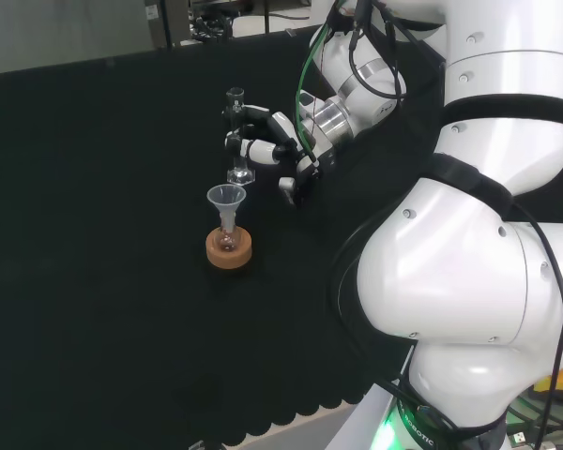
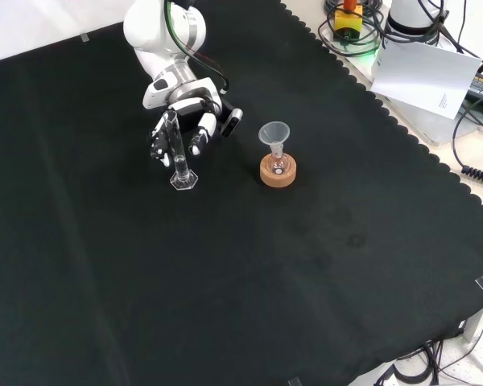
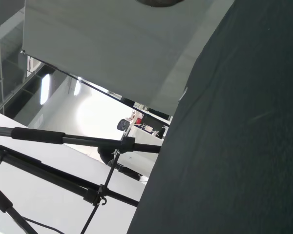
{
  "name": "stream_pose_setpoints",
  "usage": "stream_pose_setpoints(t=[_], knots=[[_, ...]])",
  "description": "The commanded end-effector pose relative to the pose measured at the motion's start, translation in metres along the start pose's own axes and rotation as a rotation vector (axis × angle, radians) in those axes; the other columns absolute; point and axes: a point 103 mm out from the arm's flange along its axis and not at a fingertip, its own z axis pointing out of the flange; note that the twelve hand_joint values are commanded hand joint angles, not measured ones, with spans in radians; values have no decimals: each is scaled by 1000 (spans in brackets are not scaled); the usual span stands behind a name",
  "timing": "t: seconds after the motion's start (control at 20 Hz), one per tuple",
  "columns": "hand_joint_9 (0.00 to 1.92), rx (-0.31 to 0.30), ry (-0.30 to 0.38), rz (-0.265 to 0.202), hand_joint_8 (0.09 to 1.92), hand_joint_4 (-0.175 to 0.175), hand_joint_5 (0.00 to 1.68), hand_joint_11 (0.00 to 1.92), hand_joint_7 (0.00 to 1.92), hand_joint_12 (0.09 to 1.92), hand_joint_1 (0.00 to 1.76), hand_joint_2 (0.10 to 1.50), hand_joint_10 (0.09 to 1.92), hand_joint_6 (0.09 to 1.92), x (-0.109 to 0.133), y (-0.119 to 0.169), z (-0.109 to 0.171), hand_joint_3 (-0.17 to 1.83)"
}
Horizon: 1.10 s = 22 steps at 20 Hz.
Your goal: Pick up the graduated cylinder.
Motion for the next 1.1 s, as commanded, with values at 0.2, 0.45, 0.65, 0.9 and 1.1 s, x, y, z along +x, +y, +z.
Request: stream_pose_setpoints(t=[0.2,0.45,0.65,0.9,1.1], knots=[[909,1,-7,10,569,-26,608,686,545,1133,1092,1071,353,495,-4,0,1,-175],[917,-5,-18,18,572,-27,602,705,550,1117,1099,1087,345,534,-5,1,1,-175],[971,-29,-28,25,582,-29,634,834,590,1038,1124,1170,331,615,-4,2,-1,-175],[1072,-40,-92,29,677,-13,766,1024,757,883,1186,1326,363,730,0,3,-5,-175],[1127,-8,-209,15,684,-64,818,1080,859,828,1177,1315,383,948,7,4,-11,-138]])
